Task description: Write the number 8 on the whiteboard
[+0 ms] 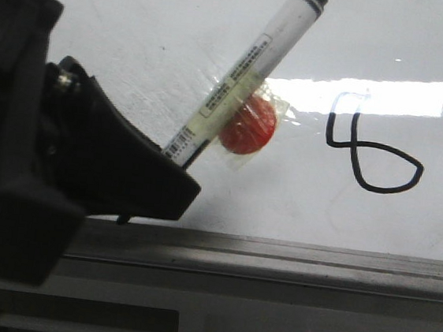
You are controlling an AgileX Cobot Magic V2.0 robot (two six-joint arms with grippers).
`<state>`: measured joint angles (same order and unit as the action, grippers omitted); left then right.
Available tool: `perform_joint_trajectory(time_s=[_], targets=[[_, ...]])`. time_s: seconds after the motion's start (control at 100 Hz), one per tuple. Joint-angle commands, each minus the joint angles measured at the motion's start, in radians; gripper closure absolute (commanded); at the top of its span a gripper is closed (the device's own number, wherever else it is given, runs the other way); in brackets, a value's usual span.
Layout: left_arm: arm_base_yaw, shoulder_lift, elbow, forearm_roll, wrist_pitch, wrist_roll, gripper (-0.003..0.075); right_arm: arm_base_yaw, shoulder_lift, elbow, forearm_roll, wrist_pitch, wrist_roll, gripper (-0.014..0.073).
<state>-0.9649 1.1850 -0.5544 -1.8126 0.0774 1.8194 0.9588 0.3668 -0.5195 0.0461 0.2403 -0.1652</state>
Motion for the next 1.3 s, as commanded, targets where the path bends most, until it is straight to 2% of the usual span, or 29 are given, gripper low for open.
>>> perform_joint_trajectory(time_s=[0.0, 0.2, 0.39, 0.52, 0.74, 0.97, 1.12, 1.29], targets=[[-0.002, 0.012, -0.058, -0.052, -0.052, -0.019, 0.0741, -0.008, 0.006, -0.03, -0.004, -0.064, -0.001, 0.0658], [-0.002, 0.066, -0.123, -0.052, -0.186, -0.021, 0.0741, -0.008, 0.006, -0.03, -0.004, -0.048, -0.001, 0.0658], [-0.002, 0.122, -0.156, -0.034, -0.241, -0.021, 0.0741, -0.008, 0.006, -0.03, -0.004, -0.04, -0.001, 0.0658], [-0.002, 0.15, -0.156, 0.0, -0.267, -0.021, 0.0741, -0.008, 0.006, -0.03, -0.004, -0.033, -0.001, 0.0658], [-0.004, 0.154, -0.156, 0.088, -0.397, -0.021, 0.0741, -0.008, 0.006, -0.03, -0.004, -0.032, -0.001, 0.0658], [-0.004, 0.15, -0.177, 0.071, -0.416, -0.021, 0.0741, -0.008, 0.006, -0.03, -0.004, -0.032, -0.001, 0.0658], [-0.004, 0.15, -0.216, -0.052, -0.44, -0.035, 0.0741, -0.008, 0.006, -0.03, -0.004, -0.032, -0.001, 0.0658], [-0.004, 0.159, -0.218, -0.049, -0.456, -0.088, 0.0741, -0.008, 0.006, -0.03, -0.005, -0.032, -0.001, 0.0658]])
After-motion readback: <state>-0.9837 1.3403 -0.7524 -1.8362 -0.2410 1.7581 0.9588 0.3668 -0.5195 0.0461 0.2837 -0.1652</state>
